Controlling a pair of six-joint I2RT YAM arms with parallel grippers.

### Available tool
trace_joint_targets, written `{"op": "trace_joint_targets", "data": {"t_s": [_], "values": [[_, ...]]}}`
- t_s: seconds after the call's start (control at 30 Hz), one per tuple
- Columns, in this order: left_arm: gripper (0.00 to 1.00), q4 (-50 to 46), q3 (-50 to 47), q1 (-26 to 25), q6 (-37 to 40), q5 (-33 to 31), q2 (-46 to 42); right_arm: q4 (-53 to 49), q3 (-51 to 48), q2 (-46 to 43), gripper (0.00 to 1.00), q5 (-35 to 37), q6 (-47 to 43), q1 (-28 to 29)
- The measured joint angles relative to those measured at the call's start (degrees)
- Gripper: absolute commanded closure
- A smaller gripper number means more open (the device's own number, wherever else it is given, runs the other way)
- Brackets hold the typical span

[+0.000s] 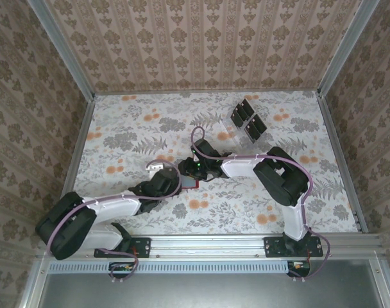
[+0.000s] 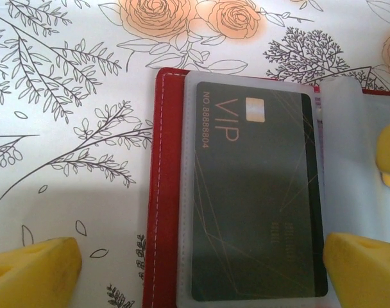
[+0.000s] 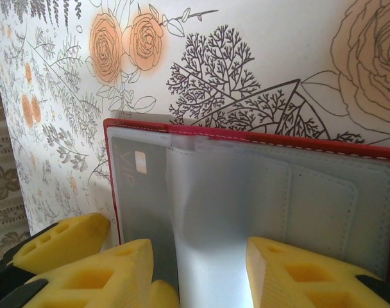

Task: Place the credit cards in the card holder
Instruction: Flip over the card slot on the card holder.

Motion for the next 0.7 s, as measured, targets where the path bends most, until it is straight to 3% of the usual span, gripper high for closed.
{"op": "trace_joint_targets", "data": {"t_s": [0.27, 0.7], "values": [[0.01, -4.63, 4.5, -1.03, -1.95, -3.43, 5.22, 0.13, 0.09, 0.0, 0.51, -0.33, 0.0, -0.02], [0.03, -4.28, 5.18, -1.55, -5.81, -6.32, 7.54, -2.32, 0.42, -3.96, 0.48, -0.09, -1.16, -1.79]]}}
